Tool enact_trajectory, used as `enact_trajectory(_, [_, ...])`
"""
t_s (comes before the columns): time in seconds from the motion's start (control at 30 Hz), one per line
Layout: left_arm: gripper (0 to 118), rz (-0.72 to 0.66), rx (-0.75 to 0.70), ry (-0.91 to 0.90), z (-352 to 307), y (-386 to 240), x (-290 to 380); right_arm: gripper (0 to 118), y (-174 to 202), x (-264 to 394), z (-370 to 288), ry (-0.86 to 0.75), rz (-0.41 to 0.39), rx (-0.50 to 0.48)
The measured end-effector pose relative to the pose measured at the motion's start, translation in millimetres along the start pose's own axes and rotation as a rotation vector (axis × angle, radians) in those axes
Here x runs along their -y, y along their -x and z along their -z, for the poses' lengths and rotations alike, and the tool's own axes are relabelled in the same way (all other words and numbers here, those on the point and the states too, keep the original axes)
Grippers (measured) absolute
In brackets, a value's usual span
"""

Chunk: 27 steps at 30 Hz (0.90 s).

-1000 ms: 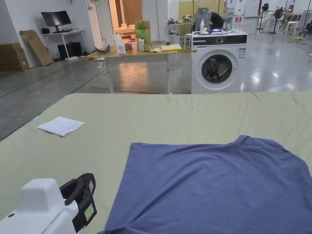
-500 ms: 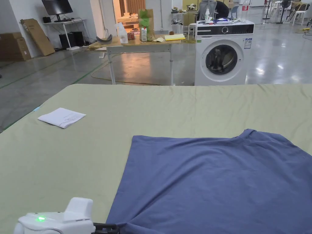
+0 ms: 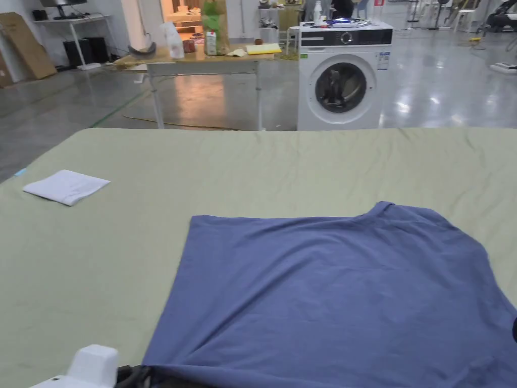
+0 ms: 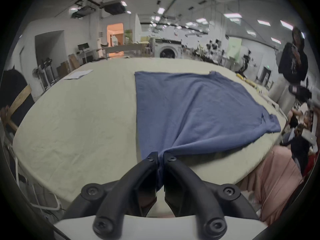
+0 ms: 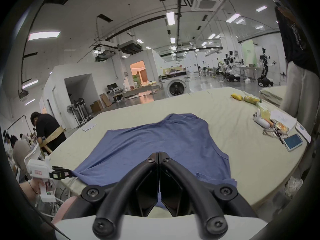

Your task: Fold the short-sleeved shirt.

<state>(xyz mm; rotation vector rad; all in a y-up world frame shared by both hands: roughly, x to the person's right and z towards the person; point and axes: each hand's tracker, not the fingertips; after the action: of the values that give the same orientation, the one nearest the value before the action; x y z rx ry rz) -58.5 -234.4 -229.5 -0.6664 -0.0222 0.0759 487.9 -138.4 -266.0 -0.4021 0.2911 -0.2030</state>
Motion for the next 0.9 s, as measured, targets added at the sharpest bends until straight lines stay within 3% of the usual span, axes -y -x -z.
enact_trajectory(0.17, [0, -0.019, -0.036, -0.126, -16, -14, 2, 0, -59, 18, 12, 0.166, 0.064, 0.092])
enact_trajectory(0.2, [0, -0.016, -0.039, -0.138, -19, -17, 2, 17, -74, 23, 14, 0.227, 0.065, 0.079])
enact_trajectory(0.27, [0, -0.015, -0.046, -0.142, -23, -23, -2, 93, -99, 34, 20, 0.329, 0.104, 0.1])
enact_trajectory(0.3, [0, -0.011, -0.046, -0.143, -25, -27, -4, 117, -107, 40, 24, 0.389, 0.126, 0.131])
enact_trajectory(0.37, [0, -0.007, -0.047, -0.144, -27, -27, -7, 113, -117, 51, 31, 0.435, 0.159, 0.112])
enact_trajectory(0.4, [0, -0.007, -0.05, -0.144, -28, -28, -8, 113, -121, 55, 37, 0.462, 0.15, 0.157])
enact_trajectory(0.47, [0, -0.01, -0.06, -0.135, -29, -31, -13, 107, -128, 65, 50, 0.548, 0.098, 0.241])
enact_trajectory(0.5, [0, -0.012, -0.062, -0.131, -29, -31, -12, 97, -135, 75, 57, 0.598, 0.062, 0.229])
enact_trajectory(0.6, [0, -0.003, -0.075, -0.114, -26, -34, -11, 96, -128, 85, 73, 0.635, -0.116, 0.23])
enact_trajectory(0.73, [0, 0.001, -0.092, -0.083, -21, -36, -7, 84, -119, 71, 68, 0.638, -0.132, 0.241])
enact_trajectory(0.77, [0, -0.003, -0.097, -0.078, -20, -36, -7, 68, -111, 64, 61, 0.628, -0.165, 0.232])
enact_trajectory(0.83, [0, -0.015, -0.096, -0.067, -19, -34, -4, 6, -106, 58, 54, 0.608, -0.199, 0.139])
enact_trajectory(0.9, [0, -0.013, -0.103, -0.067, -19, -34, -4, 6, -98, 59, 48, 0.607, -0.215, 0.167])
